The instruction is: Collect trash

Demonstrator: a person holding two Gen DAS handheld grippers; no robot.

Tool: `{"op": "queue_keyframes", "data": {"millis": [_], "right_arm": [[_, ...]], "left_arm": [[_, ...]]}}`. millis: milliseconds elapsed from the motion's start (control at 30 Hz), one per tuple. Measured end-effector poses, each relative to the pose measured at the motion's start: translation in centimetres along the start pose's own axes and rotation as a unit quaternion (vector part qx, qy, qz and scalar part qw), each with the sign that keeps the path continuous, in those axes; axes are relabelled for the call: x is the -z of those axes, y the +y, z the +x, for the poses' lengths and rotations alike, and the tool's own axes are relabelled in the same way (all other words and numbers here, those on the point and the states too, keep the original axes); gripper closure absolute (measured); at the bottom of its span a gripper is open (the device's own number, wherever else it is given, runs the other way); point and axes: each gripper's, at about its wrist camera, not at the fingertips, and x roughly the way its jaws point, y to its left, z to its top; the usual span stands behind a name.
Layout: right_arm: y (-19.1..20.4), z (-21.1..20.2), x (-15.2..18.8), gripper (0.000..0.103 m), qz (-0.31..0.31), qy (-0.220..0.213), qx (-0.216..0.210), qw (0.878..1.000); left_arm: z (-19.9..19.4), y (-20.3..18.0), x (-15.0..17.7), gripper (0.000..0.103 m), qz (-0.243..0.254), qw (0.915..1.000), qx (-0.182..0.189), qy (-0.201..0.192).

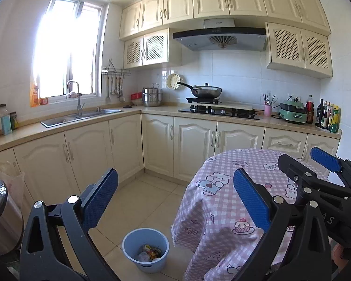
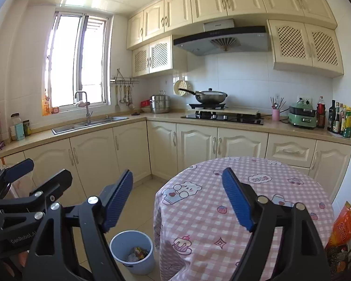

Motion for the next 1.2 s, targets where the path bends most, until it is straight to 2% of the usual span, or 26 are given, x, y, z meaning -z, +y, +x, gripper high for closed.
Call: {"op": "queue_keyframes", "data": {"millis": [533,1200], "right_arm": [[0.3,-4.9,-1.2,0.023,-0.004,-0.047,0.002,0.999],[0.6,-5.3,-0.7,0.022,0.002,-0.047,0.0,0.999]], "left_arm": [[-4.3,-0.6,-0.7,0.008,0.003,0.9991,0.002,-0.043],[-4.5,-0.7,-0.4,0.008,0.004,0.9991,0.002,-0.041]]}}
